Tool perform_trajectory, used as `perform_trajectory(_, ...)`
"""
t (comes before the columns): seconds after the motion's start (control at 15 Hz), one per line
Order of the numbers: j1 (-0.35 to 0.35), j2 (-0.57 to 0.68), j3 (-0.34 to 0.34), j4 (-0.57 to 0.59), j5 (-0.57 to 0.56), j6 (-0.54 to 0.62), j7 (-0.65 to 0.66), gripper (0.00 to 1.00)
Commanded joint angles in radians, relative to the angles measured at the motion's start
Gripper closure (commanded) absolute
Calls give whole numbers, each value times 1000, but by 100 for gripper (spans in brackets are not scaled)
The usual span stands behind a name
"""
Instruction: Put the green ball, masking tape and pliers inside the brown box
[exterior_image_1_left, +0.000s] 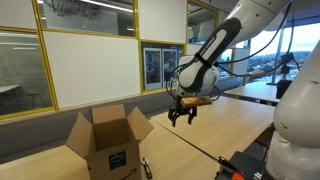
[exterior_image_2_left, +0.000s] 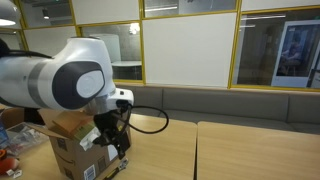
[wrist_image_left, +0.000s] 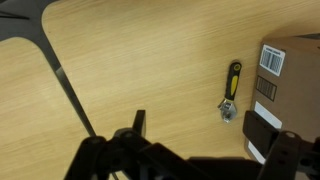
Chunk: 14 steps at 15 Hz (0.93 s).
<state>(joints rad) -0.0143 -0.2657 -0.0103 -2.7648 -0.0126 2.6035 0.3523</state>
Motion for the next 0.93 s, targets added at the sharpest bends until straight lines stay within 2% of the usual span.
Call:
perform_trajectory(0.0, 34, 137, -61, 0, 204, 130, -181, 0)
perform_trajectory(0.2, 93, 258, -115, 28, 464, 181, -412, 0)
perform_trajectory(0.47, 58, 428, -78, 138, 782, 147, -717, 0)
perform_trajectory(0.67, 31, 549, -60, 237, 879, 135, -844, 0)
perform_trajectory(0.87, 19, 657, -41, 335, 905, 138, -893, 0)
